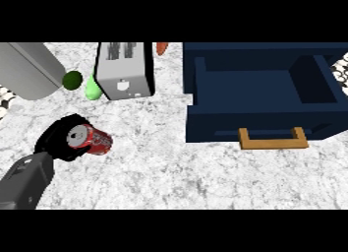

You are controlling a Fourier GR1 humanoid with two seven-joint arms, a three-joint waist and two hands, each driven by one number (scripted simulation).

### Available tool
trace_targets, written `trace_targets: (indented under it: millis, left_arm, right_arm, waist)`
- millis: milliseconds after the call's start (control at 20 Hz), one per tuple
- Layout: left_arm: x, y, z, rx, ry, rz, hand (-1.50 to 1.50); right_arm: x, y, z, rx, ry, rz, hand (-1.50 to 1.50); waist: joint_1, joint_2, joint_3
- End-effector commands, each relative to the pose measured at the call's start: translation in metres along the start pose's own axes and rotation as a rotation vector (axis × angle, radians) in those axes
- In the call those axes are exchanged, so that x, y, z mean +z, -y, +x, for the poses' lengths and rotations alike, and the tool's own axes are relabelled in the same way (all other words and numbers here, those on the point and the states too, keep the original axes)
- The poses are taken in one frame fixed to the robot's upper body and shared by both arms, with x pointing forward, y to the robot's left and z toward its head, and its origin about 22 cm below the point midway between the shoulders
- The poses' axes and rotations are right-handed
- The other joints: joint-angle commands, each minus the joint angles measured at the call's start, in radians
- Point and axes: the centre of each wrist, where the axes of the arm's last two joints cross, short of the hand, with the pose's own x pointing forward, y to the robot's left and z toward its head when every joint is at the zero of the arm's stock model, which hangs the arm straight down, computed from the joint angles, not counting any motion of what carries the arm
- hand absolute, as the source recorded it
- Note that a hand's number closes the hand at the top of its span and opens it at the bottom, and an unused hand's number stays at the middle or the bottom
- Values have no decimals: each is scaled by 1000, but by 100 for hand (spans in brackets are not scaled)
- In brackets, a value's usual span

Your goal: Pick up the can, place it into the drawer and close the drawer

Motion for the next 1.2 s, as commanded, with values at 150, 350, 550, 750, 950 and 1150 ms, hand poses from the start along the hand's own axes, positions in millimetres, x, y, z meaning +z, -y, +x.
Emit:
trace_targets:
  millis: [150,350,550,750,950,1150]
  left_arm:
    - [-29,59,-40,113,154,236,150]
    - [-45,79,-32,96,286,303,150]
    - [-65,112,-10,86,292,247,150]
    - [-76,136,23,50,342,232,150]
    - [-66,158,50,1,351,221,150]
    - [-63,193,85,-21,353,188,150]
  right_arm:
    - [7,-2,-1,8,-11,-24,-150]
    - [5,1,-4,6,-6,-37,-150]
    - [23,6,-1,13,-20,-43,-150]
    - [9,-19,18,9,16,-42,-150]
    - [12,-2,14,22,-3,-51,-150]
    - [20,-3,4,-14,-16,-47,-150]
  waist:
    - [19,-10,3]
    - [28,-11,3]
    - [27,-15,4]
    - [29,-16,3]
    - [31,-16,3]
    - [21,-12,3]
